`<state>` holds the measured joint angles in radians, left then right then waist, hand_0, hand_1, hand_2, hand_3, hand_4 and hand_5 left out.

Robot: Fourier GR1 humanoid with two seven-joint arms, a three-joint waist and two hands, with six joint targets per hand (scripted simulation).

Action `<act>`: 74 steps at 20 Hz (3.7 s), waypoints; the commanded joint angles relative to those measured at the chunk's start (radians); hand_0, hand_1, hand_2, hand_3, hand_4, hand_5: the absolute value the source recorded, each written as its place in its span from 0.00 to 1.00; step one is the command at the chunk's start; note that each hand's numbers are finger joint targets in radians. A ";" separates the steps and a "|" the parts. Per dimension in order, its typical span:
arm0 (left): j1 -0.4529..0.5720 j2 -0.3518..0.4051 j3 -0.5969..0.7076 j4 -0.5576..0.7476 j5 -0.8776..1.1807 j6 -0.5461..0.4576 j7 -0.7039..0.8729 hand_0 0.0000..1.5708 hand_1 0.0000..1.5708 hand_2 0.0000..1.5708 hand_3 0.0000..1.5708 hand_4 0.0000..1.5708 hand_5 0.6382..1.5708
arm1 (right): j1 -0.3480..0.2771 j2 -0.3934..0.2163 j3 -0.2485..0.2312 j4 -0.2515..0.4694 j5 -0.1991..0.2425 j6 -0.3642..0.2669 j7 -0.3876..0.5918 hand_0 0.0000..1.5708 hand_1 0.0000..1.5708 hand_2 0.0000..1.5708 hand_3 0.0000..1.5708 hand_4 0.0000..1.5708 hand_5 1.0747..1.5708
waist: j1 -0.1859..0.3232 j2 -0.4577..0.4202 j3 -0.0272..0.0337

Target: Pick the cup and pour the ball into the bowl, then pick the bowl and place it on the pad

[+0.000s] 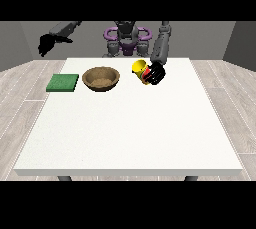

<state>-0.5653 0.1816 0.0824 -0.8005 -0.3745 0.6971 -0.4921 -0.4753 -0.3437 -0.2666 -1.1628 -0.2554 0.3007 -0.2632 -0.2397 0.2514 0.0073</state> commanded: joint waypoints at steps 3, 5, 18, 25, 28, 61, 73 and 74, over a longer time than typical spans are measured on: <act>-0.018 -0.036 -0.213 0.077 -0.345 0.157 0.277 0.87 0.87 1.00 1.00 0.62 0.99 | 0.010 0.020 0.018 0.123 0.026 -0.005 0.021 0.00 0.00 0.14 0.17 0.20 0.99 | 0.025 -0.156 0.0010; -0.085 -0.055 -0.263 0.118 -0.452 0.150 0.406 0.85 0.85 1.00 1.00 0.60 0.99 | 0.007 0.013 0.008 0.161 0.018 0.012 0.010 0.00 0.00 0.10 0.19 0.25 0.99 | 0.025 -0.185 0.0011; -0.342 -0.181 -0.647 0.159 -0.885 -0.195 0.987 0.37 0.37 1.00 1.00 0.47 1.00 | 0.036 -0.031 -0.035 0.383 0.040 0.051 -0.088 0.00 0.00 0.06 0.15 0.46 0.94 | 0.100 -0.293 -0.0034; -0.488 -0.181 -0.836 0.118 -0.954 -0.578 0.945 0.00 0.00 1.00 1.00 0.77 0.81 | -0.003 -0.044 -0.029 0.433 0.051 0.074 -0.104 0.00 0.00 0.00 0.18 0.47 0.93 | 0.074 -0.287 -0.0038; -0.577 -0.181 -0.902 0.196 -1.082 -0.662 0.878 0.91 0.91 1.00 1.00 0.77 0.85 | 0.016 -0.054 -0.052 0.456 0.042 0.060 -0.109 0.00 0.00 0.00 0.15 0.48 0.93 | 0.133 -0.298 -0.0030; -0.084 -0.182 -0.373 -0.449 -0.211 -0.134 0.715 0.77 0.77 1.00 0.92 0.59 0.98 | -0.081 0.084 -0.052 0.456 0.012 -0.155 0.087 0.00 0.00 0.00 0.00 0.42 1.00 | 0.306 -0.187 -0.0113; 0.169 -0.179 -0.225 -0.324 0.181 -0.356 0.360 0.00 0.00 0.00 0.00 0.00 0.10 | -0.061 0.247 0.063 0.307 0.049 -0.282 0.188 0.00 0.00 0.00 0.00 0.00 1.00 | 0.208 -0.181 -0.0078; 0.177 -0.155 -0.220 -0.368 0.211 -0.417 0.390 0.00 0.00 0.00 0.00 0.00 0.09 | -0.017 0.273 0.062 0.326 0.053 -0.308 0.169 0.00 0.00 0.00 0.00 0.00 1.00 | 0.237 -0.213 -0.0077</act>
<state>-0.4485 0.0104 -0.1662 -1.1758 -0.2259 0.3555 -0.0427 -0.5507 -0.1232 -0.2275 -0.8229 -0.2126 0.0424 -0.1019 -0.0101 0.0777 -0.0020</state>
